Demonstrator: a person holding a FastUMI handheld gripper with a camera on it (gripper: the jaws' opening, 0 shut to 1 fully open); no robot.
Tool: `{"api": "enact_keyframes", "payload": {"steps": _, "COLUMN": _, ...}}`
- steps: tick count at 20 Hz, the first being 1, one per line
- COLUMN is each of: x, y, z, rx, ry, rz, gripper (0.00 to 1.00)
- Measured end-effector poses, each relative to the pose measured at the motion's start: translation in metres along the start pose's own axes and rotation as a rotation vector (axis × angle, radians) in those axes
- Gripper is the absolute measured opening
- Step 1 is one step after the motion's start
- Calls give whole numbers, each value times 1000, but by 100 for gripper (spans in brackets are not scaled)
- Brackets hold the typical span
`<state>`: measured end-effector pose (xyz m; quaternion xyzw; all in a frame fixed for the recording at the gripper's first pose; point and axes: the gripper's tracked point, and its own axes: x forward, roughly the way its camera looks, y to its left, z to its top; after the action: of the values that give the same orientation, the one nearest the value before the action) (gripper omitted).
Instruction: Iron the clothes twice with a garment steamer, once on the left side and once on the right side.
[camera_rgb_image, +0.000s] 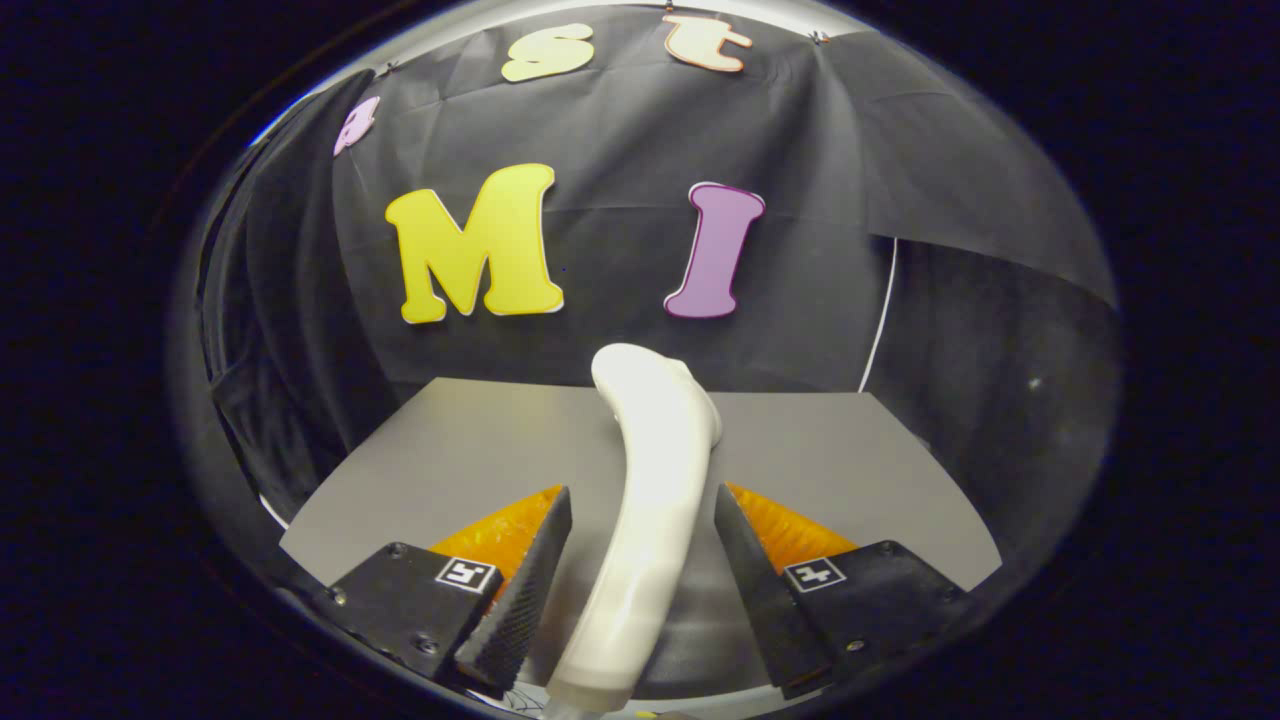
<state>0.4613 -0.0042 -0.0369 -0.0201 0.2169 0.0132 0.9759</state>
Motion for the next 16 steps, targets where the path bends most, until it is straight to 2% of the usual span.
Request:
{"api": "enact_keyframes", "payload": {"steps": 1, "x": 3, "y": 0, "z": -2, "rx": 16, "ry": 20, "rz": -7, "gripper": 81}}
{"api": "enact_keyframes", "payload": {"steps": 6, "x": 6, "y": 0, "z": -20, "rx": 127, "ry": 96, "rz": -21, "gripper": 54}}
{"api": "enact_keyframes", "payload": {"steps": 9, "x": 6, "y": -3, "z": -20, "rx": 128, "ry": 110, "rz": -82, "gripper": 49}}
{"api": "enact_keyframes", "payload": {"steps": 13, "x": 0, "y": 0, "z": -16, "rx": 155, "ry": 99, "rz": -89, "gripper": 42}}
{"api": "enact_keyframes", "payload": {"steps": 16, "x": -15, "y": 1, "z": -7, "rx": 128, "ry": 53, "rz": -120, "gripper": 40}}
